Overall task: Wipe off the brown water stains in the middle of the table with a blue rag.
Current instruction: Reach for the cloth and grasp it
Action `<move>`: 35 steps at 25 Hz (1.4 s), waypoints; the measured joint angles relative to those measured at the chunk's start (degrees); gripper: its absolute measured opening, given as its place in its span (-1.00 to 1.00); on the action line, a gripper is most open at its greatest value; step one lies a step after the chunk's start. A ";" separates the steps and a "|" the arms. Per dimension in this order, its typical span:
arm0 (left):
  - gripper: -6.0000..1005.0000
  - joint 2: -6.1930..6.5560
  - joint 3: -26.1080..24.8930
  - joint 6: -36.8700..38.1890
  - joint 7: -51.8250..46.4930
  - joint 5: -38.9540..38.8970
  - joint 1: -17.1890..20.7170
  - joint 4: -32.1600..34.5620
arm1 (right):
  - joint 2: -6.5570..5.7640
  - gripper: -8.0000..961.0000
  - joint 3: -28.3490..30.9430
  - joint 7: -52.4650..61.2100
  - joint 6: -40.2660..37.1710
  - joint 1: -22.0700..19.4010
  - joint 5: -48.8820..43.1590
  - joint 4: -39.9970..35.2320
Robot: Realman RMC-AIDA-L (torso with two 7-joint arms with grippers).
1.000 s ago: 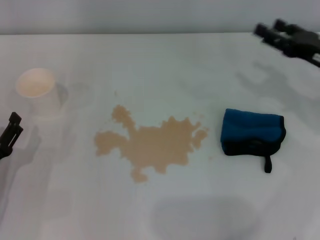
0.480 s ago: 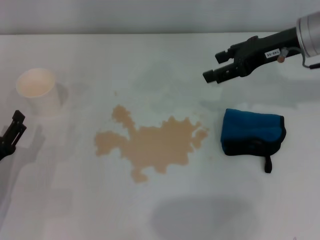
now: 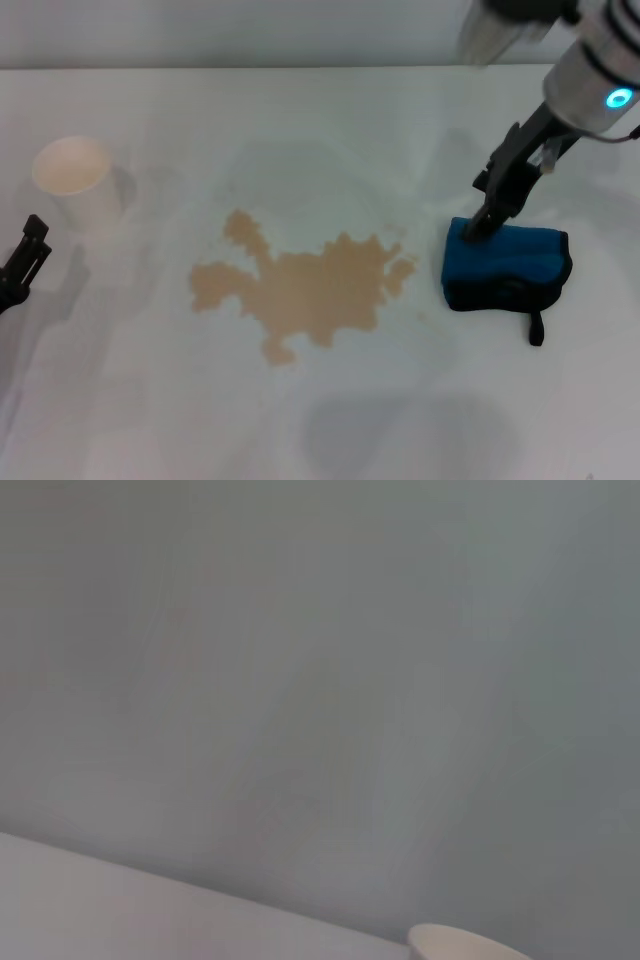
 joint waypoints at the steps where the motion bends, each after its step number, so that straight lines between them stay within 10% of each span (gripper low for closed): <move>1: 0.75 0.02 0.00 0.00 0.00 -0.01 -0.04 0.01 | 1.48 0.71 -0.03 0.25 -0.52 0.29 -2.85 -0.08; 6: 0.75 0.01 0.00 0.00 -0.08 0.03 -0.56 0.00 | 6.05 0.70 -0.84 1.88 0.74 0.68 -12.39 -0.04; 35: 0.75 0.16 0.09 -0.38 -2.82 0.31 -0.57 0.62 | 6.51 0.60 -5.33 4.36 6.59 -0.76 -13.56 5.82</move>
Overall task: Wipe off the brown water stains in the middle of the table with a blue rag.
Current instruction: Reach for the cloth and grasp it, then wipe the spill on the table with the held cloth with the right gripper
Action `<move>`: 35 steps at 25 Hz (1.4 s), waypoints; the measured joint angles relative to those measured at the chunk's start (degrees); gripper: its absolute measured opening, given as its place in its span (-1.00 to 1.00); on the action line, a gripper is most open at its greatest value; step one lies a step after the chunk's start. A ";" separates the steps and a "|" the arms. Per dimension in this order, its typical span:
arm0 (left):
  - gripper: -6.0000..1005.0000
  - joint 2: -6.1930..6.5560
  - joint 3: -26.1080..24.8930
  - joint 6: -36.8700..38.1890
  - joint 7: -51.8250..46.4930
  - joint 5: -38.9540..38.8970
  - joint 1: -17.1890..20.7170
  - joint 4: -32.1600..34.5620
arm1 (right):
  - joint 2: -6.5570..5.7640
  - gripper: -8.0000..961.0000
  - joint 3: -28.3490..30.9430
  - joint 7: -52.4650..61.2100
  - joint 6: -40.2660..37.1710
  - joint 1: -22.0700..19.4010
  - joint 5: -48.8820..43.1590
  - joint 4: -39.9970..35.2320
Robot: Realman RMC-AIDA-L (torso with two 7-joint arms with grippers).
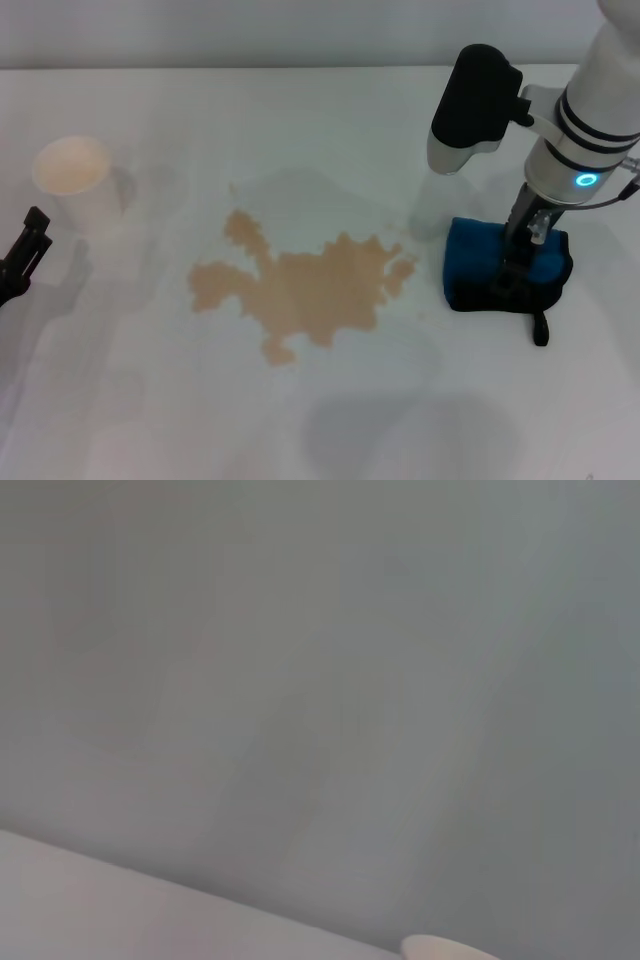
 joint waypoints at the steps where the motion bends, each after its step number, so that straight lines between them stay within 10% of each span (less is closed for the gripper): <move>1: 0.75 0.00 0.00 0.00 0.00 0.00 0.02 0.00 | 0.00 0.60 0.00 0.00 0.05 -0.01 0.00 0.11; 35: 0.75 0.00 0.08 0.29 0.00 0.09 0.51 0.00 | 0.19 -0.64 -2.81 0.12 0.68 -0.04 0.21 0.88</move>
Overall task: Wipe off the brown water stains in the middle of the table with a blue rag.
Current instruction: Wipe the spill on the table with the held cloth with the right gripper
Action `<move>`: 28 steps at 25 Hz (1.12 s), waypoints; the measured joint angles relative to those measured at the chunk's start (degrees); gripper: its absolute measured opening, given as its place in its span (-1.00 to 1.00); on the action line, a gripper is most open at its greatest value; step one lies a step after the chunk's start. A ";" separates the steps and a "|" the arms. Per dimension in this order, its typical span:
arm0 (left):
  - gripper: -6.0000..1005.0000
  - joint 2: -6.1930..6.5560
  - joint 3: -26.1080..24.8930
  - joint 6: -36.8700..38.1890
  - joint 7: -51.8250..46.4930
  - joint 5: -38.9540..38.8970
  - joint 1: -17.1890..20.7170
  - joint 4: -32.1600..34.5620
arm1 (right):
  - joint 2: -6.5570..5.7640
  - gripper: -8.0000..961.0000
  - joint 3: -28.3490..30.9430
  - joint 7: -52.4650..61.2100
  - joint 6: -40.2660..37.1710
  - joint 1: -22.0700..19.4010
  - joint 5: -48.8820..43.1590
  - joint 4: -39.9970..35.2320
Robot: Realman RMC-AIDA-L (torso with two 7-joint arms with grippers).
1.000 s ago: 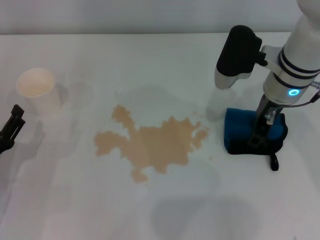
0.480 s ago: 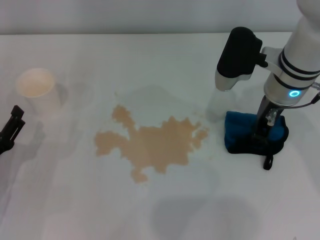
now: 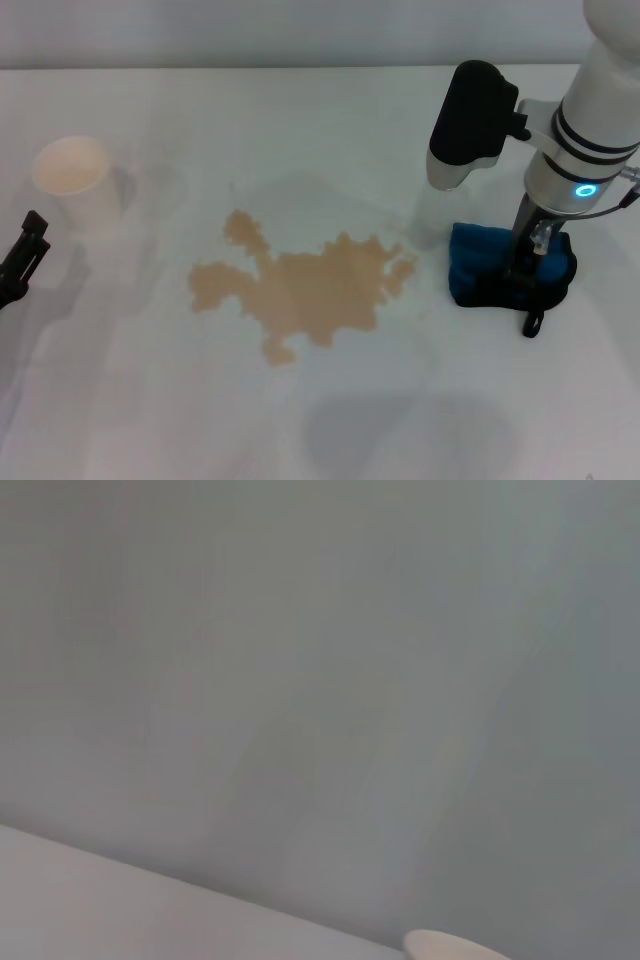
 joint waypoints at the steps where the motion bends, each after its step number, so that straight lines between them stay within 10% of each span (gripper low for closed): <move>1: 0.75 0.00 0.00 0.00 0.00 0.00 0.00 0.00 | 0.00 -0.66 -0.05 -0.01 0.00 0.00 0.25 -0.23; 28: 0.75 0.00 0.01 0.00 -0.18 -0.35 0.00 0.44 | 0.00 -0.72 -34.58 -0.85 11.21 -0.18 36.60 -14.24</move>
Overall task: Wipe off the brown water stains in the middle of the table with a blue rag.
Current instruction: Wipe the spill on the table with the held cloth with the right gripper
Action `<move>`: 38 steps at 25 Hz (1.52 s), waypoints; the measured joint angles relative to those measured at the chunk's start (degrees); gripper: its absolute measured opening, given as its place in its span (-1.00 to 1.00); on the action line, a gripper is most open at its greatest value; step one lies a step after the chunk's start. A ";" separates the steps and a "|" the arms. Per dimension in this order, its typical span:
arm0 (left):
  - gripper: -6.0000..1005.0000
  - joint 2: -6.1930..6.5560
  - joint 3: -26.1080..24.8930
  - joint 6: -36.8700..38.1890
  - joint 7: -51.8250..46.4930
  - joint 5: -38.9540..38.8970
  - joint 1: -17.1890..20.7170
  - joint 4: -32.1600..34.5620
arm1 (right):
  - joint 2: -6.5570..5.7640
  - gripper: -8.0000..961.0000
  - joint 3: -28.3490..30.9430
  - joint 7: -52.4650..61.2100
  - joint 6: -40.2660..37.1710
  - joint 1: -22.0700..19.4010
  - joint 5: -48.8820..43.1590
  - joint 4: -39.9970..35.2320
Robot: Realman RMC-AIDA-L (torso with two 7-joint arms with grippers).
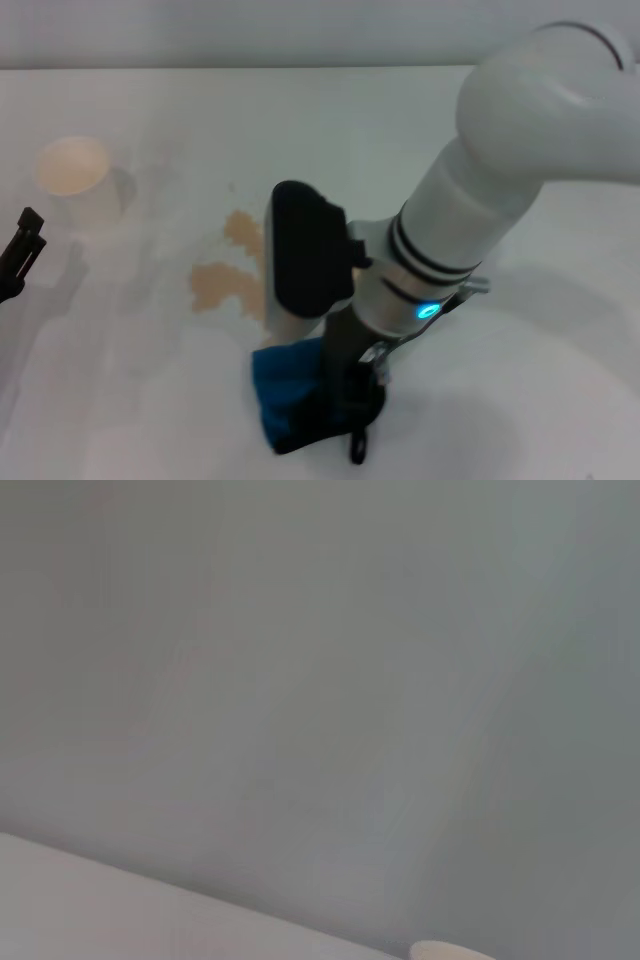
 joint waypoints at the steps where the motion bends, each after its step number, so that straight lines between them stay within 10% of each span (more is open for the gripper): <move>1: 0.75 0.00 0.00 0.00 0.00 0.02 0.00 0.12 | 0.00 -0.72 -1.11 -0.03 1.19 -0.04 0.93 -0.44; 38: 0.75 0.00 0.00 -0.02 -1.48 0.06 -0.05 0.92 | 0.00 -0.76 -2.96 -0.45 29.97 -5.40 8.45 7.65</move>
